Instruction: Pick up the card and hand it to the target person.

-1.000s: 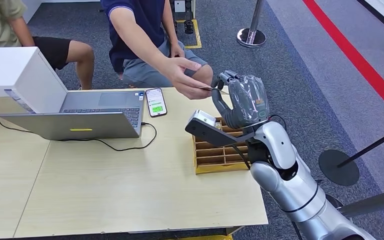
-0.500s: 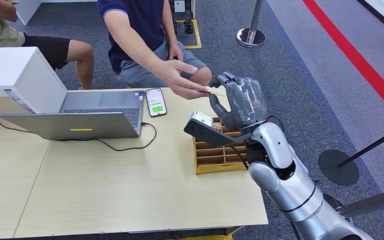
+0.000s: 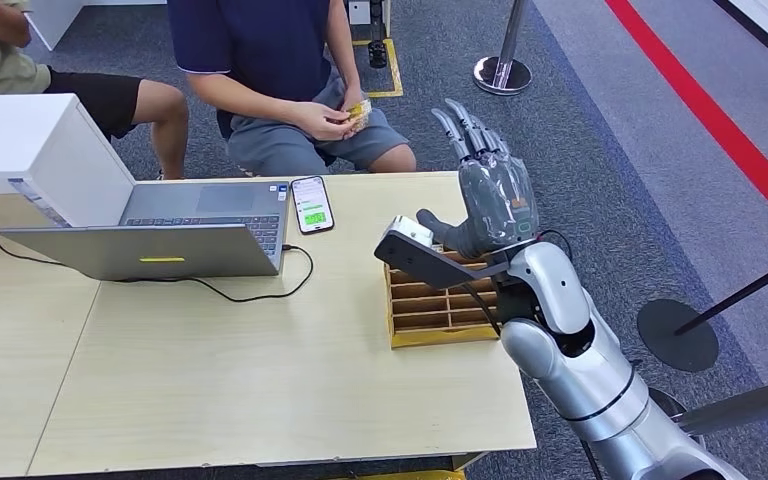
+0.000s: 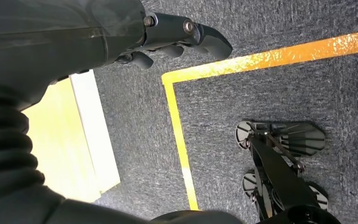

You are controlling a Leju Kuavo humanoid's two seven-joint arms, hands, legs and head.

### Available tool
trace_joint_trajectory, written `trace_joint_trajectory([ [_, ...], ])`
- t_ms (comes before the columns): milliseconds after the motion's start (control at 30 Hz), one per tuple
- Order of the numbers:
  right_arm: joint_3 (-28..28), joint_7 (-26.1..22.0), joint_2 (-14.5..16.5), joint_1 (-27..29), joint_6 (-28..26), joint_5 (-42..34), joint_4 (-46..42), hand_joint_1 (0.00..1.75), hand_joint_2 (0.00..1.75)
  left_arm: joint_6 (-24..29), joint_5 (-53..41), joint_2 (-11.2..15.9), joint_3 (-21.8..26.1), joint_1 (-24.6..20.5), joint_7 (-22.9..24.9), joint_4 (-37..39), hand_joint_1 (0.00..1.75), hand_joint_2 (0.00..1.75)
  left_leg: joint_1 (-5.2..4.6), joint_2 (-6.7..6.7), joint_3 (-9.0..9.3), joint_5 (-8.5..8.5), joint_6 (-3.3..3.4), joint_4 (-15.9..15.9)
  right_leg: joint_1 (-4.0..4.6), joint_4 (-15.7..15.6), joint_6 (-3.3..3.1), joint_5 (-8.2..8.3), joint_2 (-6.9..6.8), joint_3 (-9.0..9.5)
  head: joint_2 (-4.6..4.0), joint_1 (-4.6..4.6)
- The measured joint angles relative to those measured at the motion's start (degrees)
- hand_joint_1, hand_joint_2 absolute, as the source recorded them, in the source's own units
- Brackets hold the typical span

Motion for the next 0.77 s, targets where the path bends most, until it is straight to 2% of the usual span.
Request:
trace_joint_trajectory([
  [133, -0.14, -0.08, -0.01, 0.14, -0.66, -0.59, 0.00, 0.00, 1.75, 0.03, 0.00, 0.03, 0.00, 0.00, -0.05, 0.00, 0.00, 0.00, 0.00, 0.00, 0.00, 0.00, 0.00, 0.00, 0.00, 0.00, 0.00, 0.00, 0.00, 0.00, 0.00, -0.01],
  [200, -0.60, -1.30, 0.01, 0.53, -3.07, -3.58, -0.01, 0.00, 1.75, 0.26, -0.01, 0.03, 0.00, 0.00, 0.02, 0.00, 0.00, 0.00, 0.00, 0.00, 0.01, 0.00, 0.00, 0.00, 0.00, 0.00, 0.00, 0.00, -0.01, 0.00, 0.00, -0.01],
  [267, -1.97, -5.46, 0.19, 1.52, -7.87, -11.73, -0.22, 0.00, 1.75, 0.75, -0.01, 0.03, 0.00, 0.01, 0.33, 0.00, 0.00, 0.00, 0.00, 0.00, 0.02, 0.00, 0.00, 0.00, 0.00, 0.00, 0.00, 0.00, -0.02, 0.00, 0.00, 0.00],
  [333, -4.68, -11.57, 0.44, 3.08, -13.25, -22.85, -0.84, 0.00, 1.75, 1.25, -0.02, 0.03, -0.01, 0.04, 0.69, 0.00, 0.00, 0.00, -0.01, -0.01, 0.02, 0.00, 0.00, 0.01, 0.00, -0.01, 0.00, 0.00, -0.02, 0.00, 0.00, 0.00],
  [433, -9.85, -17.41, 0.52, 5.74, -16.91, -33.20, -1.97, 0.00, 1.75, 1.50, -0.02, 0.03, -0.03, 0.06, 0.97, 0.00, 0.00, 0.00, -0.01, 0.00, 0.03, 0.00, 0.00, 0.01, -0.01, -0.02, 0.00, 0.00, -0.01, 0.00, 0.00, 0.00],
  [567, -17.31, -21.37, 0.40, 9.82, -16.16, -42.86, -2.69, 0.00, 1.75, 1.51, -0.05, 0.03, -0.04, 0.09, 1.03, 0.00, 0.00, 0.00, -0.02, -0.01, 0.02, -0.01, 0.00, 0.01, -0.01, -0.03, 0.00, 0.00, -0.01, -0.01, 0.00, 0.00],
  [767, -29.97, -26.56, -0.40, 15.03, -11.86, -59.12, 0.00, 0.00, 1.75, 1.25, -0.67, 0.03, -0.09, 0.12, 0.87, 0.00, 0.00, 0.00, -0.02, -0.03, 0.01, -0.02, 0.00, 0.01, -0.01, -0.04, 0.00, 0.00, -0.04, -0.03, 0.00, 0.00],
])
